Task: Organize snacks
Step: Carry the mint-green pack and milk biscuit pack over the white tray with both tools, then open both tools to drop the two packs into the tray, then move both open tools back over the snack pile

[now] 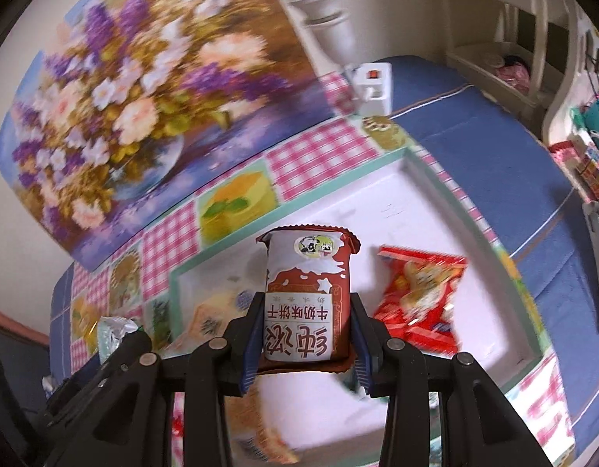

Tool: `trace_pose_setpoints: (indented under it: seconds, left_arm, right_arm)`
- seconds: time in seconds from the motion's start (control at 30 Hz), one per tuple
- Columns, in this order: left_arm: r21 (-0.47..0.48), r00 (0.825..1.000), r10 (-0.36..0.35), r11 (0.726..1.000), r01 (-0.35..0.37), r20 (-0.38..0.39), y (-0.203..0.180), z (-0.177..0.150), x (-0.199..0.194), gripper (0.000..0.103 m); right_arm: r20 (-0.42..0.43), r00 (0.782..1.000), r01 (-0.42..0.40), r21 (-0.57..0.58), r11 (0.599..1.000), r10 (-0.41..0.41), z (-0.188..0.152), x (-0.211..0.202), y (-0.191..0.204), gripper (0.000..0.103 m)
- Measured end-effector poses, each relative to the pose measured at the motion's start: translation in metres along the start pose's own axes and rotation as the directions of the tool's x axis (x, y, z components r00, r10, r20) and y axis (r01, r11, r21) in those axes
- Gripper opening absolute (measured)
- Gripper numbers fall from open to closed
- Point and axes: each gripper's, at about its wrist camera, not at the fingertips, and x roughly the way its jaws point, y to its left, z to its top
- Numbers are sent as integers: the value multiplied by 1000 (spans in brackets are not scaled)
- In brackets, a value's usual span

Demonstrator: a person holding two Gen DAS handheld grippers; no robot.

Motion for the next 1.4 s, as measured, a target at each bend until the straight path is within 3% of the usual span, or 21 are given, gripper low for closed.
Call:
trace_pose_setpoints:
  seconds: [0.33,0.57,0.7,0.9,1.0,1.1,1.4]
  left_arm:
    - [45,997,-60,997,62,-47,-56,20,30,55]
    - [39,995,-60,997,64,-82,-65,17,45,55]
    - [19,996,-60,998,62,-71,-59,16,40,65]
    - [-20,998,-42,999,41,-51,-41,14,27,66]
    - [-54,998,-30,998,27,-46,-28,10,22,79]
    - [-82,999,-14,997,11,-40,-15,6,17,81]
    - [-183,998,46,982,-53,-43,32,-1,5,86]
  right_arm:
    - [3,999,44,78,996,-44,14,10,-36,42]
    - [-5,999,50,78,996,-50,13,15,-40,42]
    - [-8,999,53,72,996,-53,12,17,-38,42]
    - [-15,998,61,57,996,-60,11,18,-38,42]
    - [-11,997,74,51,996,-74,11,18,-37,46]
    - [-10,997,83,33,996,-83,11,17,-34,45]
    - [0,993,117,-11,993,-117,7,13,-29,63]
